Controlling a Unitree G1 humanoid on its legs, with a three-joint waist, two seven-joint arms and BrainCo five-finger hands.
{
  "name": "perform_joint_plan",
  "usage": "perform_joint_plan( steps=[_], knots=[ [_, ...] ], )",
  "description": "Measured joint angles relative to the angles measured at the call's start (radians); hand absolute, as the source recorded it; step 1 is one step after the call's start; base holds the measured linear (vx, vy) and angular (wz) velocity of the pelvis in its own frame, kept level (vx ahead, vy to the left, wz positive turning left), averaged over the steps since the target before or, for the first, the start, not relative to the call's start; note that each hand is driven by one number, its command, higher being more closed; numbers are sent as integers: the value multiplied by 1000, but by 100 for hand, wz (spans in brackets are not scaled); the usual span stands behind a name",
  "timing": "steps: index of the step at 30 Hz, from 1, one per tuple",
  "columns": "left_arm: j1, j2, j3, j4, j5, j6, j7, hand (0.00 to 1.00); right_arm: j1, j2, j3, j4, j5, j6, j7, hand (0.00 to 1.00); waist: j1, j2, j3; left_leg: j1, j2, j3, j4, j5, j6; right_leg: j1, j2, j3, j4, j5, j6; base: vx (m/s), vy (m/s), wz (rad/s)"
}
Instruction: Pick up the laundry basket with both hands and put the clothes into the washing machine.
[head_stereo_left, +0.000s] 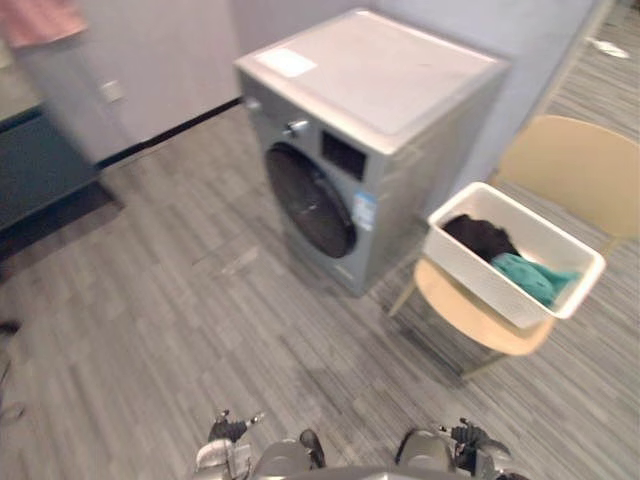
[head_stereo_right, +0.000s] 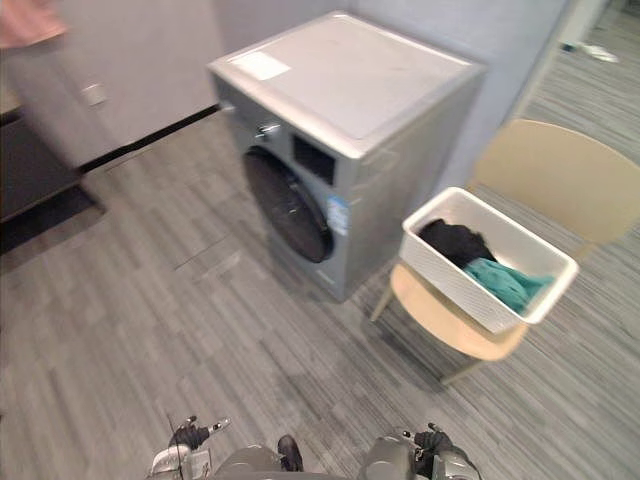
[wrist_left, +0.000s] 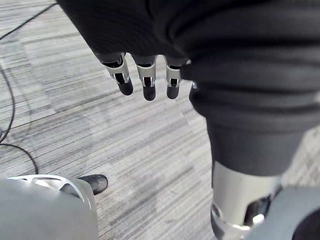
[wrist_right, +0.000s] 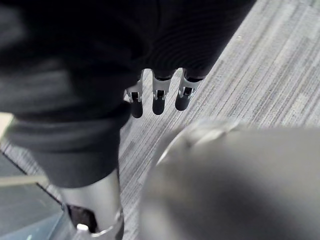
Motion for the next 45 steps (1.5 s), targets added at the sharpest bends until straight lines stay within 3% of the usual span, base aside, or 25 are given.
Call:
perform_joint_plan(
  steps=[3,4,5,8,10,11,13,14,15,16,17,20,22,23,27,29,30,31,33,34,37,39,41,43,45],
  knots=[
    [23,-15,41,-5,-3,1,3,0,54,32,-8,-65,51,-4,-4,0,-8,-19,15,20,-42,-105,3,4,3,-1,46,6,13,-10,4,2,-67,163],
    [24,-9,62,-5,-1,1,2,0,52,48,-10,-66,58,-3,-4,0,0,-44,18,18,-65,-119,3,4,3,1,46,-9,-37,-3,5,-1,-109,101],
    [24,-13,65,-6,-1,3,2,0,56,51,-19,-64,61,-4,-5,0,-5,-43,11,21,-77,-129,28,6,-3,4,34,-32,-40,-10,11,99,-111,108],
    [16,-60,62,-36,-2,4,0,0,71,54,-61,-105,78,-3,-6,0,-6,-6,7,-21,-19,-101,206,-121,-8,10,30,-160,-14,-10,28,125,-60,84],
    [-10,-49,64,-45,-1,11,-3,0,68,74,-94,-110,80,0,-7,0,14,-36,25,10,-29,-112,154,-132,-10,-32,-25,-283,64,-47,7,48,-79,32],
    [-11,-51,61,-42,-3,12,-3,0,75,90,-96,-135,86,-1,-7,0,11,-56,10,18,-25,-126,158,-152,-20,-22,-26,-322,36,-14,-51,97,-63,16],
    [-14,-63,58,-43,-3,12,-9,0,87,90,-99,-148,95,-1,-7,0,8,-29,-6,22,-7,-128,165,-173,-30,-10,-10,-344,30,-33,-47,159,-54,9],
    [-18,-84,60,-43,-3,12,-17,0,98,90,-98,-173,105,-1,-7,0,-9,-5,-21,13,33,-126,233,-200,-64,28,23,-368,-13,-45,-48,198,-49,13],
    [-17,-95,65,-44,-4,12,-21,0,101,88,-97,-187,118,-2,-8,0,-20,18,-29,-39,59,-126,355,-213,-92,43,44,-379,-29,-53,-42,296,-31,-2],
    [-23,-118,84,-55,-8,15,-22,0,105,82,-94,-207,132,-1,-18,0,-27,43,-23,-146,138,-114,651,-166,-161,80,77,-373,-28,-60,-45,251,-9,-26],
    [-22,-116,93,-67,-10,16,-22,0,106,82,-93,-215,135,0,-21,0,-21,46,-22,-161,164,-104,730,-124,-180,100,88,-360,-24,-65,-46,327,-7,-92],
    [23,-112,108,-111,-45,15,4,0,107,100,-1,-273,136,-5,-28,0,0,42,-43,-186,299,42,969,163,-117,187,129,-237,-77,-76,-54,357,7,-138],
    [24,-114,96,-113,-46,15,5,0,105,111,42,-308,136,-4,-47,0,6,44,-45,-212,359,108,1004,51,-39,209,133,-159,-121,-64,-45,337,76,-113],
    [25,-113,96,-114,-50,15,7,0,107,113,76,-348,136,-2,-60,0,13,34,-41,-225,374,119,955,-7,-35,228,125,-109,-161,-49,-31,287,106,-114],
    [53,-87,65,-119,-55,10,26,0,95,109,222,-588,137,-35,-74,0,22,15,-29,-262,282,-63,553,-68,-73,239,84,83,-233,-35,9,246,263,-138],
    [62,-87,61,-116,-73,0,36,0,83,95,279,-702,137,-78,-67,0,44,23,-33,-225,198,-292,235,-50,-99,198,64,228,-212,-63,58,240,583,-199],
    [77,-109,73,-94,-85,-10,45,0,78,79,300,-768,137,-94,-63,0,55,63,-34,-158,196,-383,105,42,-240,179,82,303,-181,-91,107,287,654,-196],
    [63,-84,79,-85,-83,-12,49,0,79,106,323,-775,138,-105,-62,0,59,38,-25,-149,182,-351,159,-12,-237,160,87,338,-120,-106,135,261,470,-156],
    [66,-70,86,-81,-89,-26,46,0,100,123,377,-836,150,-122,-54,0,56,4,-29,-157,148,-394,291,-73,-214,136,130,323,-66,-95,86,272,306,-108],
    [61,-62,84,-80,-80,-32,44,0,87,124,400,-862,157,-136,-44,0,52,-6,-35,-185,124,-436,380,-105,-211,139,121,371,-95,-90,94,221,263,-114],
    [61,-56,70,-70,-57,-40,43,0,36,118,476,-915,166,-164,-17,0,38,-12,-40,-194,113,-368,435,-176,-178,95,100,485,-162,-36,142,87,276,-123],
    [53,-54,58,-68,-40,-47,43,0,-48,97,549,-888,173,-164,-11,0,56,15,-33,-200,130,-281,431,-199,-155,12,99,526,-167,45,156,-32,310,-183],
    [50,-64,36,-65,-40,-50,44,0,-172,66,634,-805,173,-162,-3,0,79,54,-15,-176,163,-179,373,-193,-141,-55,68,366,-197,157,99,-84,273,-185],
    [46,-52,-18,-63,-43,-58,52,0,-257,59,706,-735,172,-162,-1,0,103,54,-11,-141,135,-110,330,-190,-137,-49,-34,-17,-223,165,70,-93,151,-98],
    [22,-48,-45,-56,-44,-58,65,0,-282,66,718,-725,170,-163,-5,0,97,76,10,-149,128,-112,334,-190,-137,-30,-42,-36,-259,193,92,-93,64,-15]
  ],
)
